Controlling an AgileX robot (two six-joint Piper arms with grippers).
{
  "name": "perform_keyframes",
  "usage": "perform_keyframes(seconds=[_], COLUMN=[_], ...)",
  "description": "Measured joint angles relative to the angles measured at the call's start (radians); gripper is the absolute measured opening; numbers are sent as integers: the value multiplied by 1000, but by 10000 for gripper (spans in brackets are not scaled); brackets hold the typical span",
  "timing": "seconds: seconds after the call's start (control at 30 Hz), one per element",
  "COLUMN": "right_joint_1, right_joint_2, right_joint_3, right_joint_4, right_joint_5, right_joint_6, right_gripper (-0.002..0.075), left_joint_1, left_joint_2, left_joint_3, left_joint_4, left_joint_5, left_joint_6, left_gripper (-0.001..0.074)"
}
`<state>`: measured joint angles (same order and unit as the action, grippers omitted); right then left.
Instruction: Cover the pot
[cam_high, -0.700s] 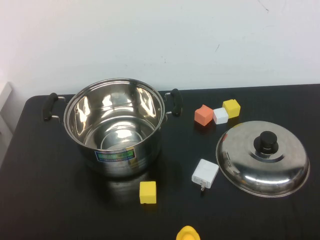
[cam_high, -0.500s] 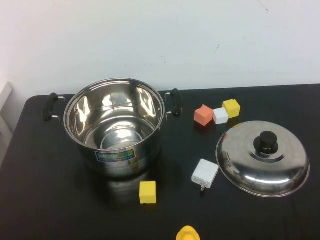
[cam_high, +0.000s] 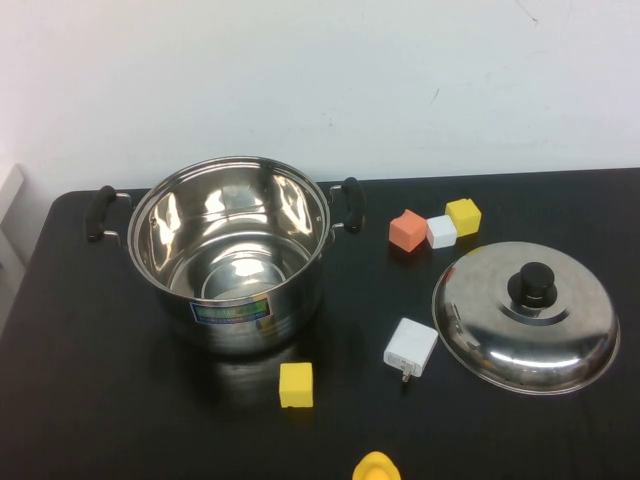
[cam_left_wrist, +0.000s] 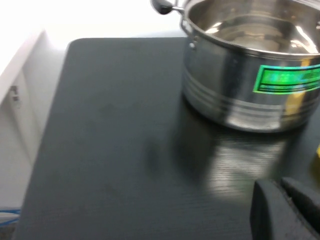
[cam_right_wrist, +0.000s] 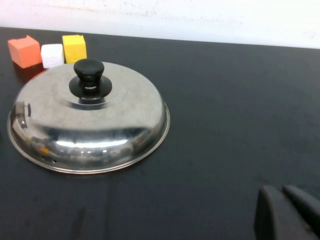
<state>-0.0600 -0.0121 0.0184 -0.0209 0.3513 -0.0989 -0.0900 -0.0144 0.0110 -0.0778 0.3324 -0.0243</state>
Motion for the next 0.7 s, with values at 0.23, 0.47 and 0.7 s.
perform_keyframes(seconds=[0.23,0.47,0.7], right_joint_1=[0,0,0], right_joint_2=[0,0,0], right_joint_3=[0,8,8], right_joint_4=[21,506,677], right_joint_5=[0,-4,-112], right_joint_6=[8,160,155], right_gripper=[-2,-2,-2], left_joint_1=[1,15,15], left_joint_2=[0,0,0], left_joint_3=[0,0,0], left_joint_4=[-29,-33,-33], left_joint_5=[0,0,2], left_joint_6=[0,0,-2], left_gripper=[-2,-2,-2])
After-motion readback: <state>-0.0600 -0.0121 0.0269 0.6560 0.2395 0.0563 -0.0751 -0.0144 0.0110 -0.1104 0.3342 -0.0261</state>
